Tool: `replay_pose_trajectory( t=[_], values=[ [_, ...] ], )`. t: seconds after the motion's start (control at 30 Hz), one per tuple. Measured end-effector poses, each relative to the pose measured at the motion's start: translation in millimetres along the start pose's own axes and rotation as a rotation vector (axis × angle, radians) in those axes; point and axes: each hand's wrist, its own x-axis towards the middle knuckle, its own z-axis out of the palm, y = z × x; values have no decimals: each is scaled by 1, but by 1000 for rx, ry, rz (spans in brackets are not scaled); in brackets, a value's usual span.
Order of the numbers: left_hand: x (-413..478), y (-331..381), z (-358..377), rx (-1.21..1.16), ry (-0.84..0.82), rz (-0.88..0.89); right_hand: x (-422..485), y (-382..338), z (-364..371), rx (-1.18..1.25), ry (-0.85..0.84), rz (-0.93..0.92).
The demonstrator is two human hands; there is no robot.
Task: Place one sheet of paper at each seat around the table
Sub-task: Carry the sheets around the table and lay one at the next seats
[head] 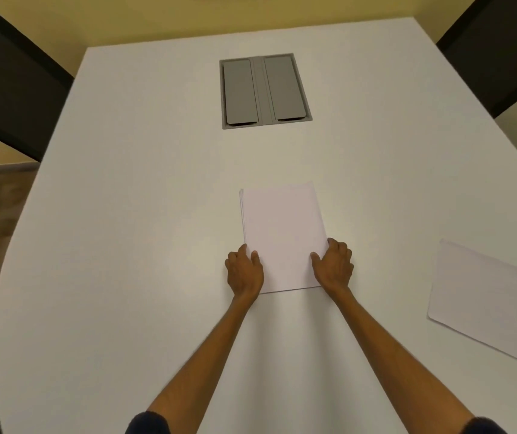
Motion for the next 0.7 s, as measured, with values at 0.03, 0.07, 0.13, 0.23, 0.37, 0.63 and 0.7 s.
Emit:
replay_pose_trajectory(
  t=[0.03, 0.07, 0.13, 0.23, 0.37, 0.63, 0.7],
  values=[
    [0, 0, 0, -9, 9, -1, 0, 0, 0, -1, 5, -5],
    [0, 0, 0, -16, 15, -1, 1, 1, -1, -1, 9, -7],
    [2, 0, -1, -21, 17, 0, 1, 1, 0, 1, 10, -8],
    [4, 2, -1, -19, 25, 12, 1, 3, 0, -4, 10, -16],
    [1, 4, -1, 41, 51, 51, 0, 4, 1, 22, 32, -20],
    [2, 14, -4, -138, 157, -92, 3, 4, -7, 226, 133, 91],
    [1, 15, -7, -225, 139, -139, 4, 6, -12, 314, 127, 120]
  ],
)
